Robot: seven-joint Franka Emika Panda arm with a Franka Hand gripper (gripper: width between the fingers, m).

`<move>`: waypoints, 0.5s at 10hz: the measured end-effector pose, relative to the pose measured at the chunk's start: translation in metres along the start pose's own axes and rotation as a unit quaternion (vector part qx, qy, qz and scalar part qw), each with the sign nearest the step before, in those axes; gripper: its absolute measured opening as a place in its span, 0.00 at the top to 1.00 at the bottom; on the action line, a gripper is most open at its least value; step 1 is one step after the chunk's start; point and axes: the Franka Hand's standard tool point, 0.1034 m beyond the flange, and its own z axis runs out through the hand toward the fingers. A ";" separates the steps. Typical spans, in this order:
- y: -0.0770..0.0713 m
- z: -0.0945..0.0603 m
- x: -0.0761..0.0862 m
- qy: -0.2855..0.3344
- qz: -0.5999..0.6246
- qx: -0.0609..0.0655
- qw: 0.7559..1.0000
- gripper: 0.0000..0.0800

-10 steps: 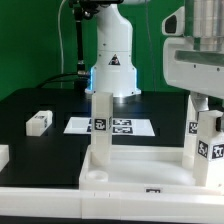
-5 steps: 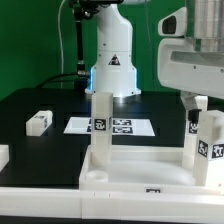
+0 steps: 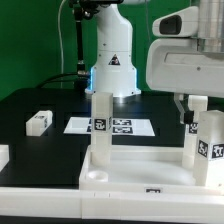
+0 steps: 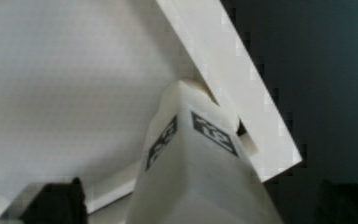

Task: Assemble desk

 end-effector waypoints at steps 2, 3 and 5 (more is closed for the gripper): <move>-0.002 0.000 -0.001 0.001 -0.092 -0.003 0.996 0.19; -0.004 0.000 -0.003 0.001 -0.129 -0.002 0.992 0.19; -0.004 -0.001 -0.002 0.002 -0.221 -0.007 0.975 0.19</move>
Offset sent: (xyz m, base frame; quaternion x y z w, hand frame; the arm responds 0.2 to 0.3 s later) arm 0.0015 0.0137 0.0031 -0.0037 -0.0266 -0.2598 0.9653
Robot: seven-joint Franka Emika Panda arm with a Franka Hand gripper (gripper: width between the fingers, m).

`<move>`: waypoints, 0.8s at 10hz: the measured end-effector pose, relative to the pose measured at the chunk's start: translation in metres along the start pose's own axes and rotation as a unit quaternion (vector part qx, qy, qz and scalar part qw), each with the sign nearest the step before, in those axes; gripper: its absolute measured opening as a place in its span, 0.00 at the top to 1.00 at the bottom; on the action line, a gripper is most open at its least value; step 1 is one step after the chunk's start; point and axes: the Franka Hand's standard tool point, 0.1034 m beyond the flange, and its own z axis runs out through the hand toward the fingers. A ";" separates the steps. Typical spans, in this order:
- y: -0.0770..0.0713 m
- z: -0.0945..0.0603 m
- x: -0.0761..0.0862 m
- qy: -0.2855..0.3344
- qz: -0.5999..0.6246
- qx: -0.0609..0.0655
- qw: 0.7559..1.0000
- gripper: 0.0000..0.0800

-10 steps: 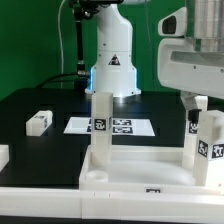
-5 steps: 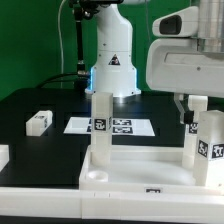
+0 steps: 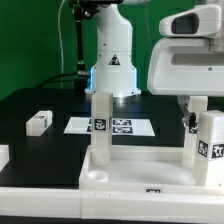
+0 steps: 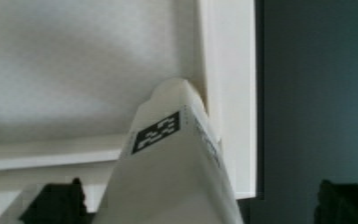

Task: Assemble desk

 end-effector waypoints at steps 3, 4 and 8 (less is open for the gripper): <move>0.002 0.000 0.001 0.001 -0.070 -0.002 0.998 0.19; 0.003 -0.001 0.001 0.001 -0.086 -0.005 0.996 0.19; 0.004 0.000 0.001 0.000 -0.097 -0.008 0.995 0.53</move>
Offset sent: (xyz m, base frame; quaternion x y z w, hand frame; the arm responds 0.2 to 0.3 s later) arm 0.0005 -0.0006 0.0037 -0.0145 -0.0041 -0.1108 0.9937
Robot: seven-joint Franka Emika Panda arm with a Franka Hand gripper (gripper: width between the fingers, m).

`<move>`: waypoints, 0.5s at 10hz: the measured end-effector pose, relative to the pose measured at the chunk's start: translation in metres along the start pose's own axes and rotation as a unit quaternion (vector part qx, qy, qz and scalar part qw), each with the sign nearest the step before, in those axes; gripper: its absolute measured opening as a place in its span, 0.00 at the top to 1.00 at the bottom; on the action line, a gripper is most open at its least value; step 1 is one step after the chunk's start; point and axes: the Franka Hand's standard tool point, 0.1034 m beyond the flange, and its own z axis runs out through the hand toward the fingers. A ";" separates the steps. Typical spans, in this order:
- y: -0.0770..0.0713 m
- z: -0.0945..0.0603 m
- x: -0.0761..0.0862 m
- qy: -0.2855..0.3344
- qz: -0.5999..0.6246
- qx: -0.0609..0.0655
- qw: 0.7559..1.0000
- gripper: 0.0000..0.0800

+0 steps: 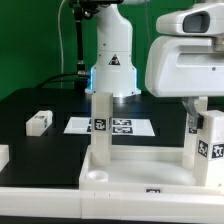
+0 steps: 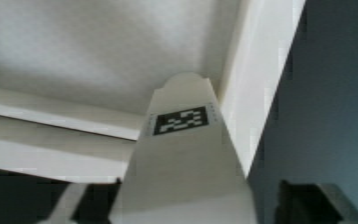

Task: Assemble desk

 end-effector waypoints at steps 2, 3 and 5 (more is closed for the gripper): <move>0.000 0.000 0.000 0.000 0.012 0.000 1.000 0.64; 0.000 0.000 0.000 0.000 0.036 0.002 0.999 0.64; 0.002 0.000 0.000 0.000 0.131 0.006 0.991 0.64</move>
Offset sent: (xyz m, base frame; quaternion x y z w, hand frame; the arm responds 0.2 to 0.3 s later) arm -0.0023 0.0010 -0.0013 0.0321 -0.0019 0.1798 0.9832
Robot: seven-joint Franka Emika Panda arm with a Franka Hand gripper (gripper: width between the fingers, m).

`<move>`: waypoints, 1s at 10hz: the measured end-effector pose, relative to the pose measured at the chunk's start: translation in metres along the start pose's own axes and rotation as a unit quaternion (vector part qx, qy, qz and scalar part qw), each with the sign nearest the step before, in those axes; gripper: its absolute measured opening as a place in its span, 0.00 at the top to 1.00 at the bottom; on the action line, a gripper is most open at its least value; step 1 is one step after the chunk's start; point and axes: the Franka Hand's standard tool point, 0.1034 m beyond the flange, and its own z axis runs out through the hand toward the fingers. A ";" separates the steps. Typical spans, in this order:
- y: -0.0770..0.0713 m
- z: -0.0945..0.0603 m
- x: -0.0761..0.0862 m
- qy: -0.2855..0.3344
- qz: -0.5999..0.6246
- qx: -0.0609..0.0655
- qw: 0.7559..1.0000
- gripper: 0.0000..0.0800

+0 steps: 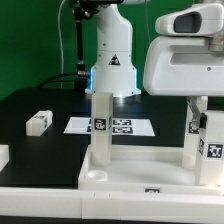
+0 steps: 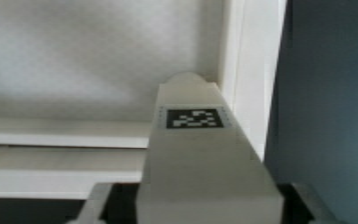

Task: Assemble desk

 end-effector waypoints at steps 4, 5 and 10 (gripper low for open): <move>0.002 0.001 0.001 0.001 0.232 0.014 0.973 0.64; 0.002 0.001 0.002 0.000 0.282 0.014 0.959 0.64; 0.004 0.001 0.003 -0.009 0.494 0.021 0.869 0.64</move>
Offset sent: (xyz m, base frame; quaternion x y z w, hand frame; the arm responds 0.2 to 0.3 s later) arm -0.0058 0.0061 -0.0072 0.0413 -0.0047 0.3102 0.9498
